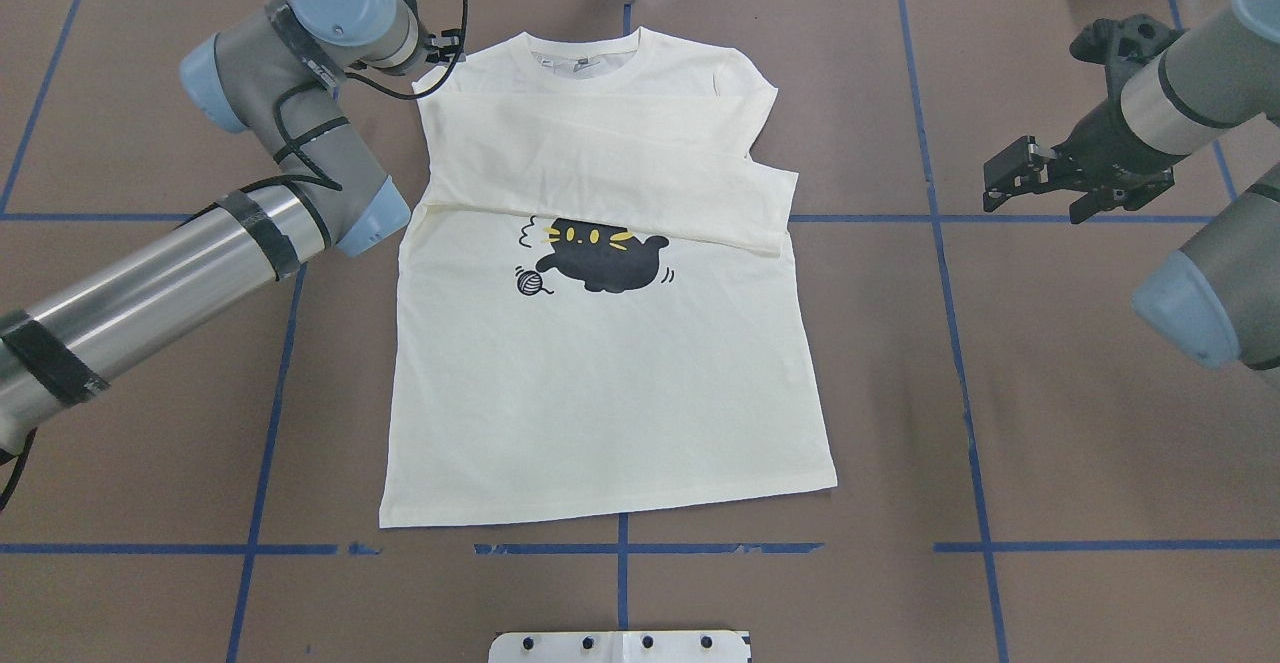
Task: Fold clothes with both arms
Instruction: 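Lower both grippers toward the shirt's near hem corners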
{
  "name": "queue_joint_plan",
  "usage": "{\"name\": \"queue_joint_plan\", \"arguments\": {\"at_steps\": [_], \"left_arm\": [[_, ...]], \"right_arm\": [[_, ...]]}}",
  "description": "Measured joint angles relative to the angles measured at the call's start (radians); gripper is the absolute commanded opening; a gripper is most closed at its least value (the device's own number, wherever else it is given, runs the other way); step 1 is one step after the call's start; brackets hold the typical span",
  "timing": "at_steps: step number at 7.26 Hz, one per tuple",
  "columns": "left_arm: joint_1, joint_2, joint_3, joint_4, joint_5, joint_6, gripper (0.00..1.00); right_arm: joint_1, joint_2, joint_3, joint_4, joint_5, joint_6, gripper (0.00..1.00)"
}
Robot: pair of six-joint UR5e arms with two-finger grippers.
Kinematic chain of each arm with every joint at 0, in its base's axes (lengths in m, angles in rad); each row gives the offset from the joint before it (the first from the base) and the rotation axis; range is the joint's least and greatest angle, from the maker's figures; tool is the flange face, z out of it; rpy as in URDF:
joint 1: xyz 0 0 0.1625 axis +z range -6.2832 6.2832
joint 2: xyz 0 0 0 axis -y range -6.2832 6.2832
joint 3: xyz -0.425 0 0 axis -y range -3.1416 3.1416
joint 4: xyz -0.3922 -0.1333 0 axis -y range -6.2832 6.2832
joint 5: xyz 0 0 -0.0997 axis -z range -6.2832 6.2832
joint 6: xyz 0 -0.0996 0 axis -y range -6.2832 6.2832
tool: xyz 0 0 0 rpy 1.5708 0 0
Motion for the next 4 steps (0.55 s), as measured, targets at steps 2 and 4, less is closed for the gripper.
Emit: {"name": "queue_joint_plan", "arguments": {"at_steps": [2,4], "left_arm": [[-0.013,0.158,-0.277,0.041,-0.129,0.018,1.0],[0.002,0.299,-0.591,0.207,-0.195,0.022,1.0]], "right_arm": [[-0.094,0.001,0.042,0.002,-0.077,0.091,1.0],[-0.262,0.016,0.104,0.002,-0.2,0.268,1.0]]}}
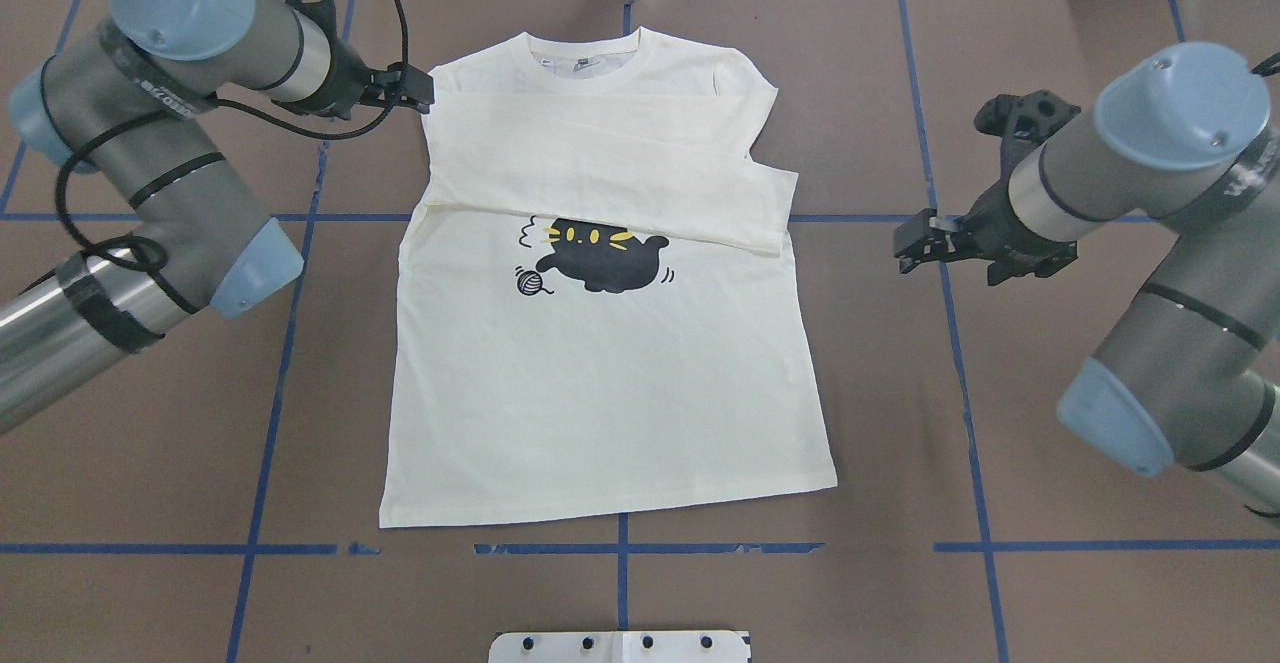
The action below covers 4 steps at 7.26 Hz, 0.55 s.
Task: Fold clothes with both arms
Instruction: 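Lower both grippers toward the shirt's near hem corners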
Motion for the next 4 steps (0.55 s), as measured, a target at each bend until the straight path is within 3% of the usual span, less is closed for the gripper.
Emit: {"name": "queue_joint_plan", "arguments": {"at_steps": [2,4], "left_arm": [[0.035,0.075,-0.264,0.203,-0.01,-0.001,1.0],[0.05,0.085,-0.332,0.258,-0.009,-0.005,1.0]], "right_arm": [[-0.193,0.022,0.039,0.018,-0.131,0.189,1.0],[-0.333,0.022,0.039,0.052,-0.218,0.316,1.0]]}}
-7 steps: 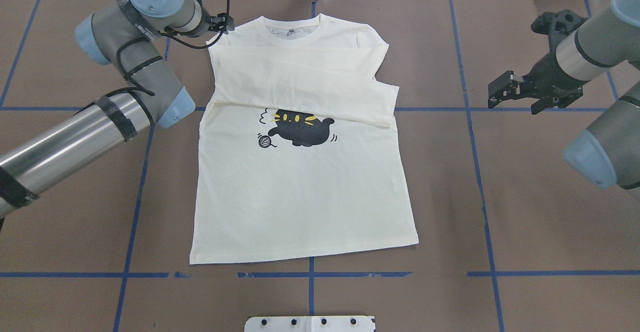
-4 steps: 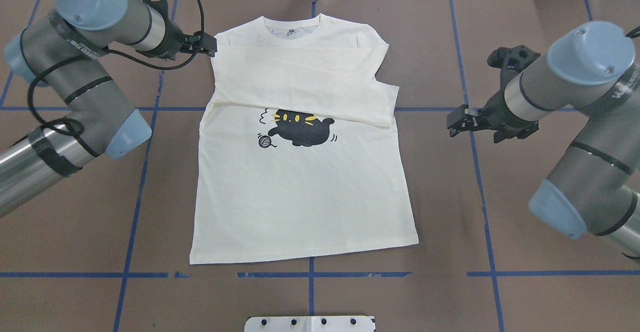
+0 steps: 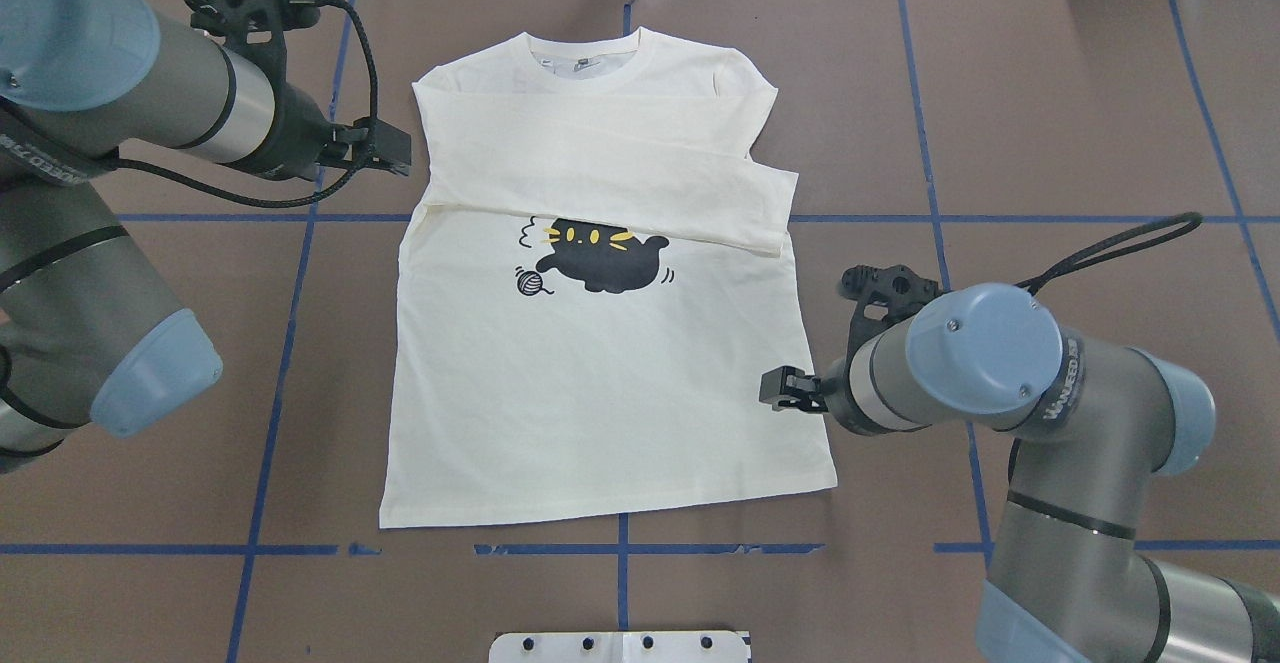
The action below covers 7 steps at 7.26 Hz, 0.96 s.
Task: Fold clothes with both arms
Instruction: 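Lower both grippers toward the shirt's near hem corners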
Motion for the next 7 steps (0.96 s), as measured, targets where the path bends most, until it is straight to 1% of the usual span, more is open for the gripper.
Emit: {"name": "queue_joint_plan", "arguments": {"at_steps": [2,6,7], "left_arm": [[0.01,-0.003,-0.009,0.006,0.003,-0.005,1.0],[0.041,-0.011,-0.01,0.005,0.007,-0.027,1.0],[0.041,-0.012,-0.01,0.004,0.007,-0.028,1.0]], "right_arm": [[-0.073,-0.003,-0.026,0.009,-0.034,0.044,1.0],[-0.092,-0.022,-0.064,0.009,-0.036,0.065,0.99],[-0.092,-0.023,-0.072,0.009,-0.034,0.066,0.81]]}}
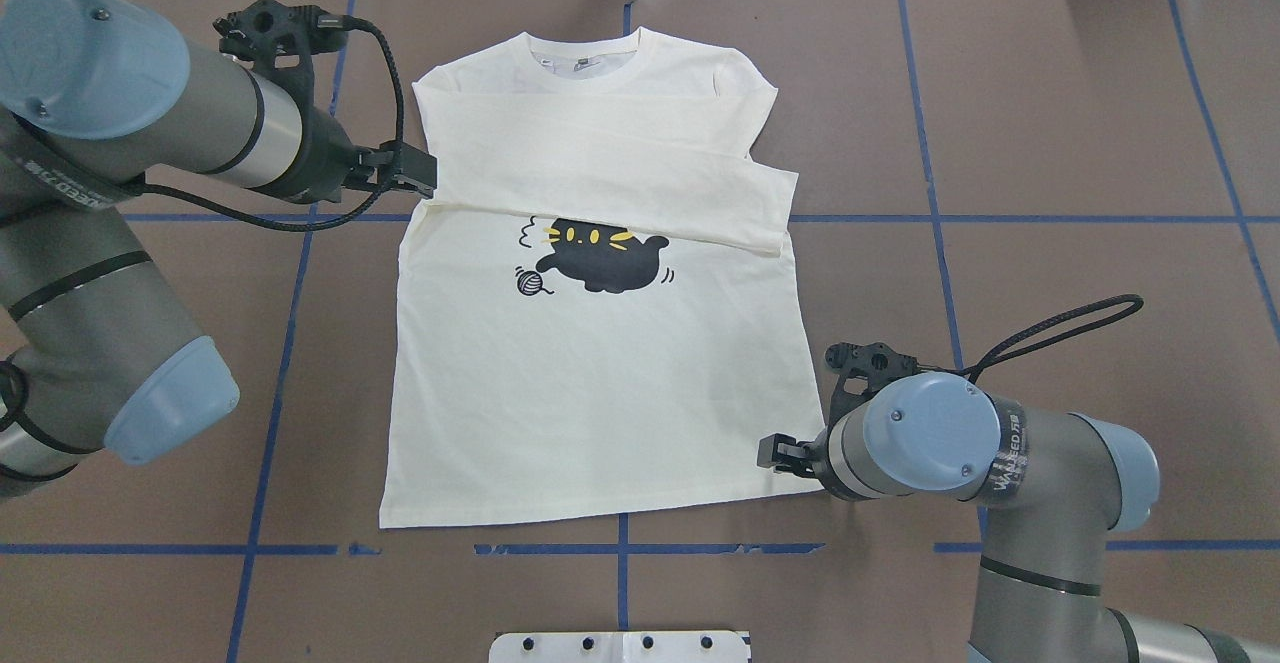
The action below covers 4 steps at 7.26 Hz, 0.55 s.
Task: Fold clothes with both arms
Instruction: 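Position both grippers at the hem corners nearest the robot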
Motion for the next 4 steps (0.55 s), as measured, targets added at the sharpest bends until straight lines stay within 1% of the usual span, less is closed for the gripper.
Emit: {"name": "queue_joint_plan", "arguments": {"at_steps": [2,3,4], "left_arm": [[0.001,-0.001,0.0,0.0,0.0,0.0,1.0],[0.001,-0.001,0.0,-0.001,0.0,0.0,1.0],[0.001,-0.001,0.0,-0.001,0.0,0.0,1.0]], "right_arm": [[-0.002,0.0,-0.008,0.0,0.003,0.018,0.31],[-0.002,0.001,-0.01,0.0,0.005,0.028,0.11],[-0.003,0.0,-0.01,0.0,0.008,0.032,0.0]]}}
